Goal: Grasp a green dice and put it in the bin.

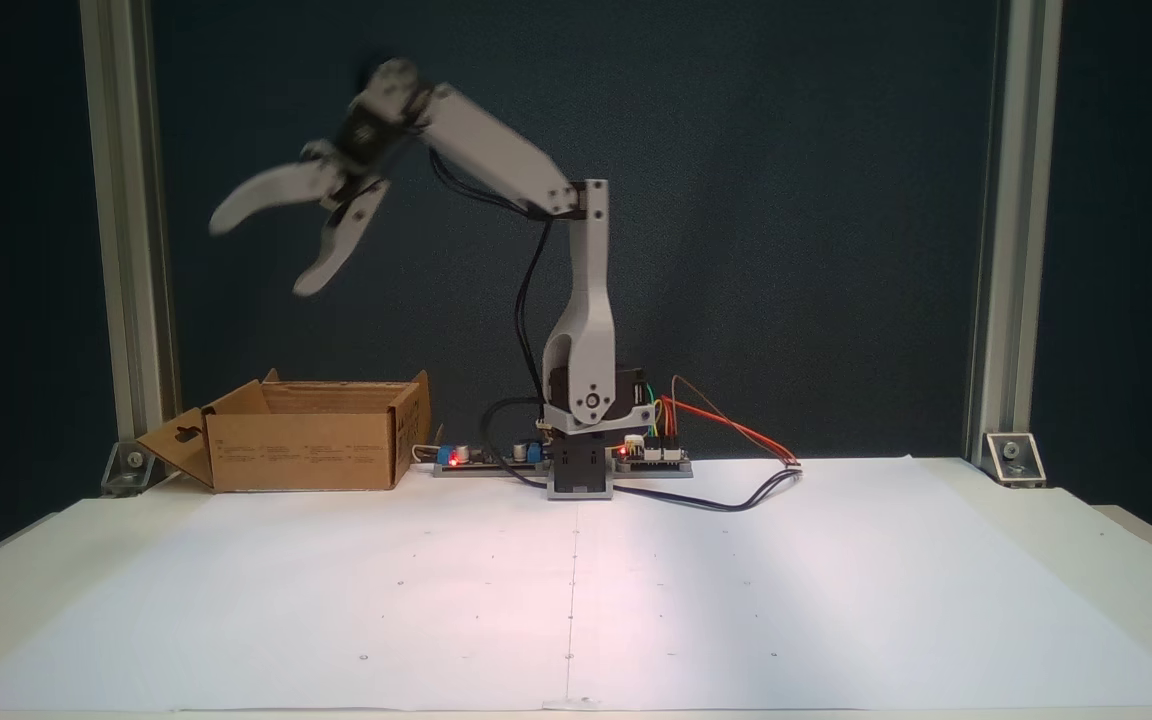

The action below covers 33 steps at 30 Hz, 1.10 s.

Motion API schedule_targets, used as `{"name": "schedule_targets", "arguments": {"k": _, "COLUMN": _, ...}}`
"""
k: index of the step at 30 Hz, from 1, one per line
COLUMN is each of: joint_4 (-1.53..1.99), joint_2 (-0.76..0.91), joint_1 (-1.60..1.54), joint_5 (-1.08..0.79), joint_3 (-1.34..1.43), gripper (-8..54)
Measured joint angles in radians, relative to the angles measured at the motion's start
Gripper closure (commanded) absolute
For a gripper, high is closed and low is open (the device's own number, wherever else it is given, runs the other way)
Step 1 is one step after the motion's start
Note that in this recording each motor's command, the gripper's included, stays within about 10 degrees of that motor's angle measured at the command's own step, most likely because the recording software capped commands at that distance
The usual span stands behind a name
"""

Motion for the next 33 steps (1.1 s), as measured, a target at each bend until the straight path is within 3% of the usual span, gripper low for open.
{"name": "schedule_targets", "arguments": {"k": 7, "joint_4": 0.0, "joint_2": 0.097, "joint_1": -0.508, "joint_5": 0.077, "joint_3": 0.018, "gripper": 0.9}}
{"name": "schedule_targets", "arguments": {"k": 15, "joint_4": -0.178, "joint_2": 0.314, "joint_1": -1.032, "joint_5": 0.103, "joint_3": 0.407, "gripper": 1.0}}
{"name": "schedule_targets", "arguments": {"k": 24, "joint_4": -0.583, "joint_2": 0.635, "joint_1": -1.048, "joint_5": 0.104, "joint_3": 0.927, "gripper": 0.9}}
{"name": "schedule_targets", "arguments": {"k": 33, "joint_4": -0.974, "joint_2": 0.653, "joint_1": -1.039, "joint_5": 0.104, "joint_3": 1.166, "gripper": -0.6}}
